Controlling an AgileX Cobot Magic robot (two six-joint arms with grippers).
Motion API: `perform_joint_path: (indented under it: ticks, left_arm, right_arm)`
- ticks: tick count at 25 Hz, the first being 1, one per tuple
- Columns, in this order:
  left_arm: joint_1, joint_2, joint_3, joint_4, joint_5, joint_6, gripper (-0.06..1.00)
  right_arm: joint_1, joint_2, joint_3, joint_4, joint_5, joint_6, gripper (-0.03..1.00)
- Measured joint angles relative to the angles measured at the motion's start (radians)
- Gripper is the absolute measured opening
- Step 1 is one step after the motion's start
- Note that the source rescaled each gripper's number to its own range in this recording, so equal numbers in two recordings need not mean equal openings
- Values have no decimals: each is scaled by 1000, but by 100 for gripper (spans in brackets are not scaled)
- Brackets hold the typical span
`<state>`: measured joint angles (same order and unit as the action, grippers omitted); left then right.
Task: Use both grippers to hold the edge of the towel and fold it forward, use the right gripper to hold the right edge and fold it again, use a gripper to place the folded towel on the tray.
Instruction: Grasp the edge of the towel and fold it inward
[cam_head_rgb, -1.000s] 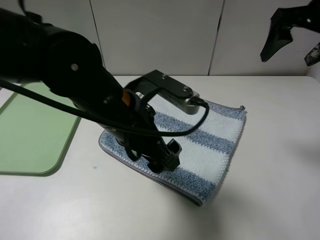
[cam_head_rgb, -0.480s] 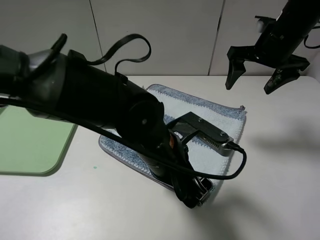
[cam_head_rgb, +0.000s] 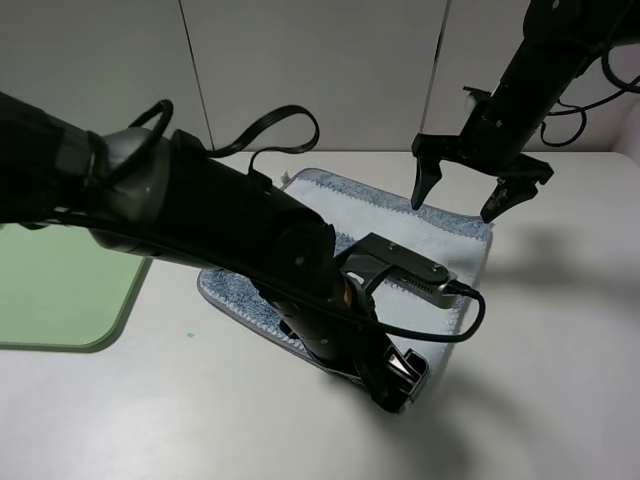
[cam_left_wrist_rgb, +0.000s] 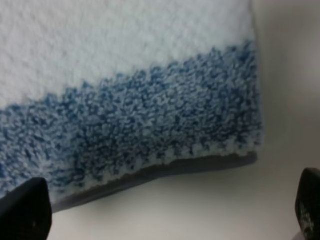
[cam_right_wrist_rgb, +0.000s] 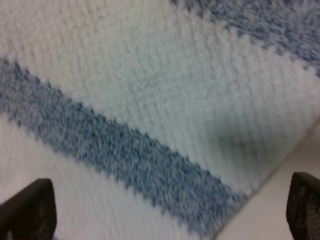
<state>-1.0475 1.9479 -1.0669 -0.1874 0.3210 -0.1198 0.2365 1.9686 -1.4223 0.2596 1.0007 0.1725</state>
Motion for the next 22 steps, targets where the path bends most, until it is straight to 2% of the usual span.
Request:
perform_joint_path:
  ticks: [7, 13, 22]
  left_arm:
    - [0, 7, 0, -15, -24, -16, 98]
    - [0, 7, -2, -17, -25, -16, 98]
    - [0, 7, -2, -18, -25, -16, 98]
  right_arm:
    - [1, 75, 0, -64, -83, 100, 100]
    - [-4, 114, 0, -187, -115, 193, 100]
    - [-103, 147, 0, -194, -148, 223, 100]
